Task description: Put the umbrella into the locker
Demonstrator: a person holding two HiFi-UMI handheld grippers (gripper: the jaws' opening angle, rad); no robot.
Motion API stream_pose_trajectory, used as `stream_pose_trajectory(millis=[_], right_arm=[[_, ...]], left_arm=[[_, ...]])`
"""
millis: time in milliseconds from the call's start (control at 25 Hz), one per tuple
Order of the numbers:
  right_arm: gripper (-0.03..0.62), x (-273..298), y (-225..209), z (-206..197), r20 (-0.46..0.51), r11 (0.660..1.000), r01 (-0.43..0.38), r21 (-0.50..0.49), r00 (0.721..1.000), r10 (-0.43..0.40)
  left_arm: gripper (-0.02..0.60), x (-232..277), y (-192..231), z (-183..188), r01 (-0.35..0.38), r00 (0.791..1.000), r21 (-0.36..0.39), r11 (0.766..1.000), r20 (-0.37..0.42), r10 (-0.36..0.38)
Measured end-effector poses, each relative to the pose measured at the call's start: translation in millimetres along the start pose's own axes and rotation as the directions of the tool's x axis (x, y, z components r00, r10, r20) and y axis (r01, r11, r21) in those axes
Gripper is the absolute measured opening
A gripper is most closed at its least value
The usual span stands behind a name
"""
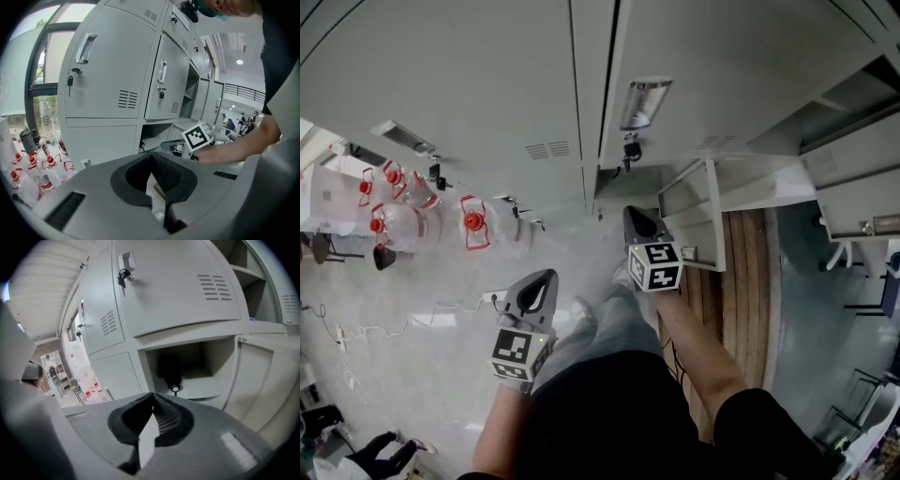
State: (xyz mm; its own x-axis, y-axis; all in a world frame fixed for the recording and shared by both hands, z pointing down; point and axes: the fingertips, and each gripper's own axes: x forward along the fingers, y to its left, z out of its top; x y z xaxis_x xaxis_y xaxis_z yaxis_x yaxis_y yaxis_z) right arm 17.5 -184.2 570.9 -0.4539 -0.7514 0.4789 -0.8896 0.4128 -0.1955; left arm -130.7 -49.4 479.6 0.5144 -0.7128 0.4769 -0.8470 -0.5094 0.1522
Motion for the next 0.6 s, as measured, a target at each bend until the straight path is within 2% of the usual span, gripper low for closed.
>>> stream_pose_trajectory(millis=[240,600], right_arm=[[-0.003,-66.8,28.1,57.6,0.099,0.999,-0.045,-0.013,0.994,0.046],[-0.003,-150.4,52.6,132.8,0.22,0.989,-0.048,-0.142,0.972,0.078]], left_arm=[[0.011,-3.4,-5.8,34.2,0.031,0.998,0.027,0.999,0.048,-0.033],[0.011,-24.4,-22.8,101.7,0.065,0.981,0.11,0.992,0.173,-0.083]])
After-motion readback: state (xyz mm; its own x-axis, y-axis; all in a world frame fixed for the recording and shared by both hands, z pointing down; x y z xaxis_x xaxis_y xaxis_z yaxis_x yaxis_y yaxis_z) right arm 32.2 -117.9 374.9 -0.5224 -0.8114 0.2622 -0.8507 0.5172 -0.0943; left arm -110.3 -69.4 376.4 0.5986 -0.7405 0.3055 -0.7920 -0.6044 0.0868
